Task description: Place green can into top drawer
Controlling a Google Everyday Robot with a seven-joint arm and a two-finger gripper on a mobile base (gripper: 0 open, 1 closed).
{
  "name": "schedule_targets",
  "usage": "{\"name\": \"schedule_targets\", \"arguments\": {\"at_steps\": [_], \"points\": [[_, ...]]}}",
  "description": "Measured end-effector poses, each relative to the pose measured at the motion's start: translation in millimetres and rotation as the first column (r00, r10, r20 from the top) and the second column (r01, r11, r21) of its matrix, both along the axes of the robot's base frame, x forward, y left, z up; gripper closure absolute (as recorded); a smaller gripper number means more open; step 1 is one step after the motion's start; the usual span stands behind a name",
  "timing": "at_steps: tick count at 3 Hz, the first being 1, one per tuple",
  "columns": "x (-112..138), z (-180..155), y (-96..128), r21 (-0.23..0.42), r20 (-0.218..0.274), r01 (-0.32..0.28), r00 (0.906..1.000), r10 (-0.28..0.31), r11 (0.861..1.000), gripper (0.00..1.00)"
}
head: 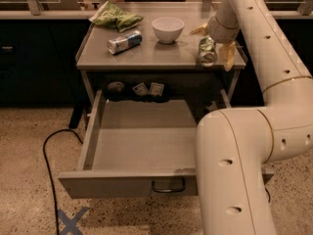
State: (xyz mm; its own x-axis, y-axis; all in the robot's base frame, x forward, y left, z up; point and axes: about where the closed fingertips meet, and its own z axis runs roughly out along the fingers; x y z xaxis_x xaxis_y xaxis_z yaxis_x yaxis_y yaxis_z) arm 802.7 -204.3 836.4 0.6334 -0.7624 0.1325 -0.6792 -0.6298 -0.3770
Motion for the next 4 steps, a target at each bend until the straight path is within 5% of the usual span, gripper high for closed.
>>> {"name": "schedule_targets", "arguments": {"at_steps": [3, 4], "points": [[3.3, -14.9, 0.6, -0.014, -0.024, 0.029, 0.9993, -0.029, 0.999, 0.00], [3.3, -14.9, 0.6, -0.014, -0.024, 0.029, 0.9993, -0.029, 0.999, 0.19]]}}
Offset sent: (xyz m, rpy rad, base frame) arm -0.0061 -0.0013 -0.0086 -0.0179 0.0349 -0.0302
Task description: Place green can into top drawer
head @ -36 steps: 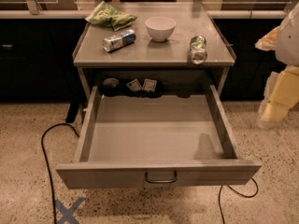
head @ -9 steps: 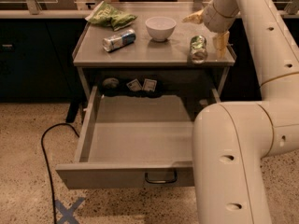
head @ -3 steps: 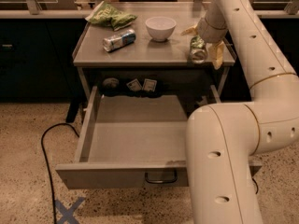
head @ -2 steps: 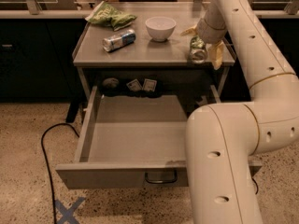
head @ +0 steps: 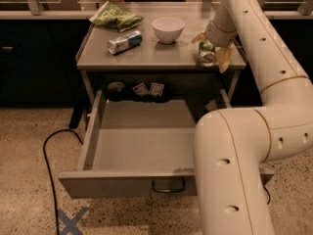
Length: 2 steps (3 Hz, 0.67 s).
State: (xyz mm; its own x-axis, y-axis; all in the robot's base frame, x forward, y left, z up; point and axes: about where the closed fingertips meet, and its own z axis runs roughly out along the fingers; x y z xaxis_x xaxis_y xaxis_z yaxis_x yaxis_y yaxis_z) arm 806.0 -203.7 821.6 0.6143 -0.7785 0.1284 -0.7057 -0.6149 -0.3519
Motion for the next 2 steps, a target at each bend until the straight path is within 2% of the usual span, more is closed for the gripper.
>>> {"name": "schedule_targets", "arguments": {"at_steps": [1, 2], "points": [[0.0, 0.1, 0.0, 0.000, 0.000, 0.000, 1.0000, 0.000, 1.000, 0.42], [3.3, 8.7, 5.0, 0.018, 0.028, -0.009, 0.9996, 0.009, 1.000, 0.65]]}}
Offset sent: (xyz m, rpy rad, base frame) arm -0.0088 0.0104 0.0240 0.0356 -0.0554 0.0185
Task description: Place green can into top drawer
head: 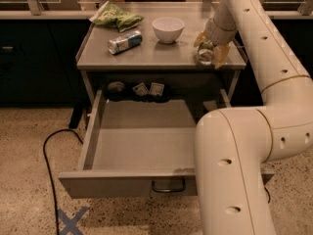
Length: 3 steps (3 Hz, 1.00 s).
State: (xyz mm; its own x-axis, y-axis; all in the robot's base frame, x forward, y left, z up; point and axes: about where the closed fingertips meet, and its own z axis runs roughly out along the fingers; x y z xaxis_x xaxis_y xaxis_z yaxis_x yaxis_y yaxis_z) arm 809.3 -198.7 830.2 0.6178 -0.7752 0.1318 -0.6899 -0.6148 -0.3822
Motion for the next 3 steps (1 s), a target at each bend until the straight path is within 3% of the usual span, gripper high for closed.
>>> {"name": "schedule_targets", "arguments": {"at_steps": [1, 2, 3], "points": [[-4.4, 29.3, 7.0, 0.048, 0.062, -0.047, 0.9971, 0.044, 0.998, 0.88], [-28.2, 61.5, 21.9, 0.112, 0.113, -0.128, 0.9869, 0.115, 0.985, 1.00], [-65.5, 97.7, 41.2, 0.178, 0.182, -0.205, 0.9680, 0.173, 0.962, 1.00]]}}
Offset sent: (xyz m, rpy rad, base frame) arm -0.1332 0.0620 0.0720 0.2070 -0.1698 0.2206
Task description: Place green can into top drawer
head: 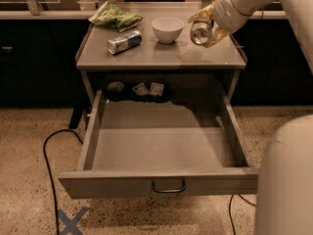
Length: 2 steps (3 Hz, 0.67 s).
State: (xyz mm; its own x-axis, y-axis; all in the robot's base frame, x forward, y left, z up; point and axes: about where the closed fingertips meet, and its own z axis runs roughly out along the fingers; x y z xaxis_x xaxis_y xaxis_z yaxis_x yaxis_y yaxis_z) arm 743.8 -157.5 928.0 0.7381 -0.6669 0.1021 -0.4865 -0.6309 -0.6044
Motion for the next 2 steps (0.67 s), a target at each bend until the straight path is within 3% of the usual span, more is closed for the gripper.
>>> {"name": "schedule_targets", "arguments": {"at_steps": [1, 2], "points": [[-48.6, 16.8, 15.4, 0.072, 0.016, -0.043, 0.9990, 0.042, 0.996, 1.00], [-62.0, -13.6, 25.8, 0.061, -0.044, -0.066, 0.9967, 0.068, 0.996, 1.00]]}}
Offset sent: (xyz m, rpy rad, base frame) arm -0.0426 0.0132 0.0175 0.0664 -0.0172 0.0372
